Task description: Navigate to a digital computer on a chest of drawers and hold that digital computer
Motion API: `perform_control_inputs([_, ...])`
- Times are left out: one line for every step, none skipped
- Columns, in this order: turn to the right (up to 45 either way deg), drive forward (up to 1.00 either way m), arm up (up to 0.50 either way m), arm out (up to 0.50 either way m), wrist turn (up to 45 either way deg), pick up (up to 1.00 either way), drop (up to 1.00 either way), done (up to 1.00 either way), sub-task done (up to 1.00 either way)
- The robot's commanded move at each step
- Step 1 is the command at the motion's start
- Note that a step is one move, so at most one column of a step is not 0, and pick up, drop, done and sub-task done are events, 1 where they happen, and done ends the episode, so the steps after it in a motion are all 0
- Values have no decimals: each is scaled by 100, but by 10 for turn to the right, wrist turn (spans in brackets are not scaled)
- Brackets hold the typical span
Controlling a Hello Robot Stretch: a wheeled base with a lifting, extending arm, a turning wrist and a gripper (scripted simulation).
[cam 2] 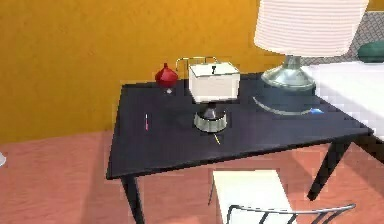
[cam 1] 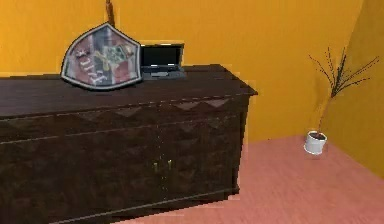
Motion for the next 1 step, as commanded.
perform_control_inputs([-450, 0, 0, 0, 0, 0, 0, 0, 0])
